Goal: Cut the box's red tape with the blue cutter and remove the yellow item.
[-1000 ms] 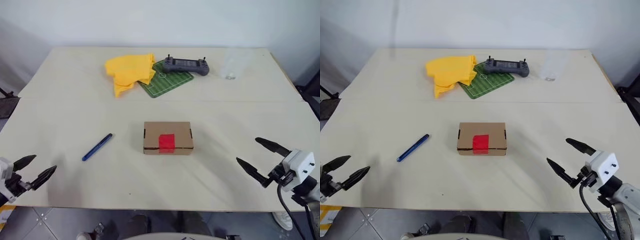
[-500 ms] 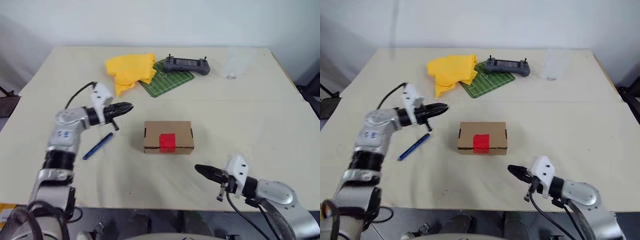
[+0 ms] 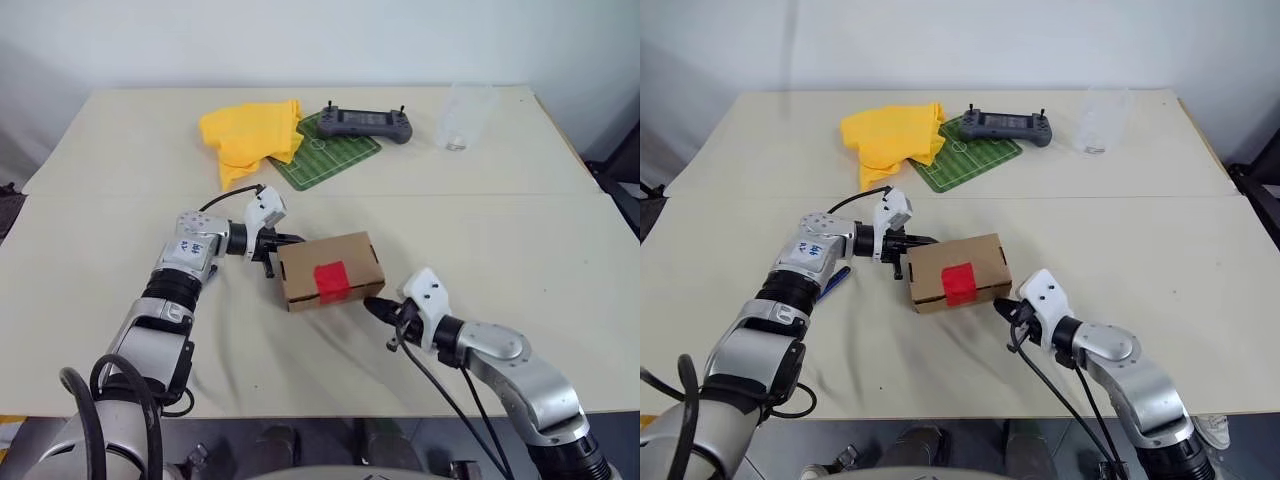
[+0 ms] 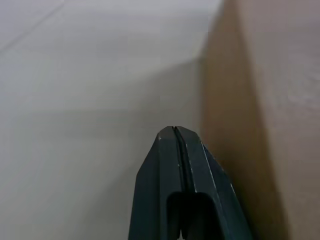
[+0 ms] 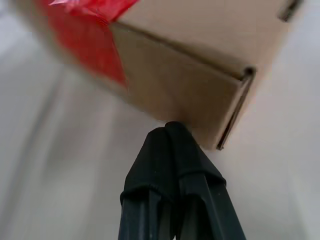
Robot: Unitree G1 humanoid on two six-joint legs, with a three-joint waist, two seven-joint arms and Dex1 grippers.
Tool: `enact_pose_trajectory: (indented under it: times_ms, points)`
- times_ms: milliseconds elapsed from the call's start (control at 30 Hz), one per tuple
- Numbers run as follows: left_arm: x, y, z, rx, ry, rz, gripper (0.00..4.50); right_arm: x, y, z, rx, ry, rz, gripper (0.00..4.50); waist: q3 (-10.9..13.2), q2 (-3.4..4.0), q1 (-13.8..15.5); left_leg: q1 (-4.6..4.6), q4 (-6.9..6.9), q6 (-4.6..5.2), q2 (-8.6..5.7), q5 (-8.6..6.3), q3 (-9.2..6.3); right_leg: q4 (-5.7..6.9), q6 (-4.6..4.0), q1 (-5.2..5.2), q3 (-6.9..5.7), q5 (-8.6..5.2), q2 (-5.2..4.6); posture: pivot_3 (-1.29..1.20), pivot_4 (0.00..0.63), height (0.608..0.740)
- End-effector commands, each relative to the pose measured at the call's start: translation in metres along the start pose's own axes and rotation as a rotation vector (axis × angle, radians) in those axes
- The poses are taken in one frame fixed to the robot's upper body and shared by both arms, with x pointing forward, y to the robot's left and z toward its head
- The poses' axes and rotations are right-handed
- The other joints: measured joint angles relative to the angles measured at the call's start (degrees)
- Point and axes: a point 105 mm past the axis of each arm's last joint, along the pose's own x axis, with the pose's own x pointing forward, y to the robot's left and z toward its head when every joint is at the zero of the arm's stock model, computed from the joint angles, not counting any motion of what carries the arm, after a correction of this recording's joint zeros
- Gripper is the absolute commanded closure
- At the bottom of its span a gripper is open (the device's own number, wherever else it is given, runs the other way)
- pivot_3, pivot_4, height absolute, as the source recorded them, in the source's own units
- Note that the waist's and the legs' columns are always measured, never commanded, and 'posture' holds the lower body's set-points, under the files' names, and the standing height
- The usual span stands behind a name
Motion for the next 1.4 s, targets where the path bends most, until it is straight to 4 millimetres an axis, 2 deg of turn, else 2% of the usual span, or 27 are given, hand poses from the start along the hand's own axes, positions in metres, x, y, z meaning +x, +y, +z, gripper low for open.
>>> enact_pose_trajectory:
  times_ms: [33, 233, 467, 600, 767, 800, 867, 1000, 1167, 1267, 1400]
  points:
    - [-0.006, -0.027, 0.000, -0.010, 0.028, -0.094, 4.49, -0.010, -0.013, 0.009, -0.016, -0.020, -0.035, 4.50, 0.00, 0.01, -0.11, 0.00, -0.02, 0.00, -0.01, 0.00, 0.01, 0.02, 0.00, -0.02, 0.02, 0.00, -0.02, 0.00, 0.150, 0.740]
    - [-0.005, -0.067, -0.016, -0.142, 0.016, -0.101, 4.49, -0.024, -0.043, 0.007, -0.055, 0.023, -0.072, 4.50, 0.00, 0.01, 0.07, -0.01, 0.07, 0.03, -0.02, -0.01, 0.04, 0.07, 0.00, 0.00, 0.05, 0.00, -0.05, 0.00, 0.150, 0.740]
    - [0.016, -0.088, -0.015, -0.245, -0.059, -0.058, 4.49, -0.013, -0.059, 0.013, -0.038, 0.003, -0.056, 4.50, 0.00, 0.02, 0.13, 0.08, 0.12, -0.04, -0.03, 0.09, 0.12, 0.06, 0.00, 0.01, 0.11, 0.00, -0.05, 0.00, 0.150, 0.740]
    - [0.029, -0.093, -0.009, -0.297, -0.120, -0.019, 4.49, 0.000, -0.059, 0.013, -0.027, 0.006, -0.023, 4.50, 0.00, 0.01, 0.08, 0.12, 0.12, -0.05, -0.01, 0.10, 0.15, 0.08, -0.01, 0.01, 0.15, 0.00, -0.04, 0.00, 0.150, 0.740]
    - [0.038, -0.096, -0.003, -0.322, -0.149, -0.004, 4.49, 0.014, -0.063, 0.024, -0.051, -0.018, -0.022, 4.50, -0.01, 0.02, -0.09, 0.16, 0.13, -0.08, -0.01, 0.12, 0.20, 0.13, -0.01, 0.00, 0.19, 0.00, -0.04, 0.00, 0.150, 0.740]
    - [0.039, -0.097, -0.002, -0.322, -0.149, -0.005, 4.49, 0.015, -0.079, 0.031, -0.096, -0.032, -0.093, 4.50, -0.01, 0.02, -0.13, 0.17, 0.13, -0.09, 0.00, 0.12, 0.20, 0.14, -0.01, 0.00, 0.18, 0.00, -0.04, 0.00, 0.150, 0.740]
    - [0.040, -0.098, -0.001, -0.322, -0.148, -0.007, 4.49, 0.015, -0.097, 0.040, -0.154, -0.049, -0.176, 4.50, -0.02, 0.04, -0.12, 0.19, 0.14, -0.09, -0.02, 0.13, 0.25, 0.16, -0.01, 0.00, 0.22, 0.00, -0.04, 0.00, 0.150, 0.740]
    - [0.024, -0.091, -0.007, -0.301, -0.116, 0.024, 4.49, -0.013, -0.113, 0.046, -0.181, -0.049, -0.202, 4.50, -0.02, 0.04, 0.44, 0.18, 0.12, -0.06, -0.05, 0.15, 0.22, 0.16, -0.01, 0.00, 0.19, 0.00, -0.06, 0.00, 0.150, 0.740]
    - [0.012, -0.092, -0.010, -0.288, -0.099, -0.004, 4.49, -0.037, -0.098, 0.044, -0.189, -0.046, -0.103, 4.50, -0.02, 0.04, 0.79, 0.14, 0.02, -0.05, -0.02, 0.15, 0.20, 0.06, -0.01, -0.01, 0.16, 0.00, -0.05, 0.00, 0.150, 0.740]
    - [0.012, -0.100, -0.007, -0.289, -0.104, -0.080, 4.49, -0.048, -0.081, 0.031, -0.161, 0.008, -0.002, 4.50, -0.02, 0.04, 0.96, 0.13, 0.03, -0.04, -0.02, 0.14, 0.23, 0.00, -0.01, -0.01, 0.18, 0.00, -0.06, 0.00, 0.150, 0.740]
    - [0.021, -0.114, -0.006, -0.307, -0.096, -0.176, 4.49, -0.041, -0.068, 0.017, -0.125, 0.062, 0.094, 4.50, -0.02, 0.03, 0.89, 0.16, 0.08, -0.03, -0.03, 0.14, 0.30, 0.05, -0.01, 0.00, 0.23, 0.00, -0.06, 0.00, 0.150, 0.740]
